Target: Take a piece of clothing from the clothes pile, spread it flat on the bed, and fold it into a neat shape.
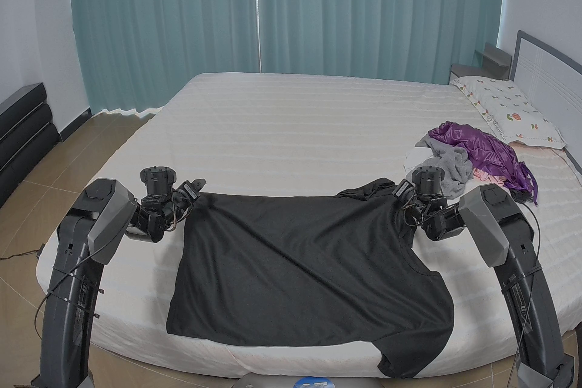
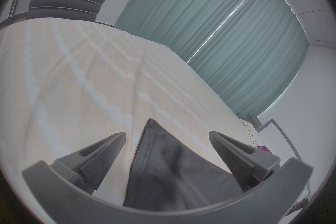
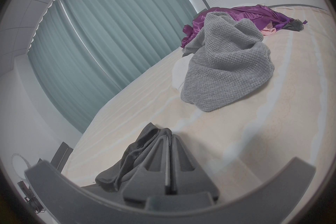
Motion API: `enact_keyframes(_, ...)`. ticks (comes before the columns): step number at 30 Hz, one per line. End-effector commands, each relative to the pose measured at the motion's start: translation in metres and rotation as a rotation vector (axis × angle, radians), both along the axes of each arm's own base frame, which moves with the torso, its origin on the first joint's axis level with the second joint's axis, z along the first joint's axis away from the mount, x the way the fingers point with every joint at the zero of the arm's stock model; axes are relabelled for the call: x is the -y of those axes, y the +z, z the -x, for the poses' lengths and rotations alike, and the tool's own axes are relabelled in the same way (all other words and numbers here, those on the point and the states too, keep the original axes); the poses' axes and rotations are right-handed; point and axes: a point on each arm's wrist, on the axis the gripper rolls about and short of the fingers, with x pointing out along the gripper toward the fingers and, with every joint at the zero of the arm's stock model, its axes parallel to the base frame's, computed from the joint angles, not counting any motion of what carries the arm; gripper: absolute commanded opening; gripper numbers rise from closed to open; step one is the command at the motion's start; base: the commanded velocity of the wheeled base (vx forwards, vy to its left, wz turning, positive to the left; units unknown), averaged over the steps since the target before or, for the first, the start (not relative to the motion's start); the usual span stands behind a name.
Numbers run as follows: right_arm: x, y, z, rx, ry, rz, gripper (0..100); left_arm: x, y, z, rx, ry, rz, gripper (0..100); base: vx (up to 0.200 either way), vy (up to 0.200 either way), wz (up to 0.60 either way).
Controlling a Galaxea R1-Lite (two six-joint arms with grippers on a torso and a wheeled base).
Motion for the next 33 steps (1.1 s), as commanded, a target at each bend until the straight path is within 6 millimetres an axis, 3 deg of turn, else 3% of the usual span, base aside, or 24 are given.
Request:
enact_keyframes(1, 0.002, -0.005, 0.0, -0.007, -0.014, 0.004, 0, 0.004, -0.005, -0.01, 0.028, -0.007, 0.0, 100, 0.0, 0.0, 0.0)
enact_keyframes(7, 0.009, -0.008, 0.001, -0.017, -0.032, 0.008, 0, 0.007, -0.007, -0.022, 0.014, 0.0, -0.008, 100, 0.0, 0.0, 0.0)
enact_keyframes(29, 0.005, -0.003, 0.001, -0.011, -0.034, 0.01, 0, 0.018, -0.018, -0.022, -0.005, -0.043, -0.028, 100, 0.0, 0.0, 0.0)
enact_keyframes(30, 0.005, -0.002, 0.001, -0.009, -0.034, 0.009, 0, 0.018, -0.018, -0.022, -0.005, -0.044, -0.027, 0, 0.0, 0.0, 0.0)
enact_keyframes(33, 0.005, -0.002, 0.001, -0.009, -0.032, 0.011, 0, 0.018, -0.017, -0.023, 0.0, -0.043, -0.028, 0, 0.0, 0.0, 0.0)
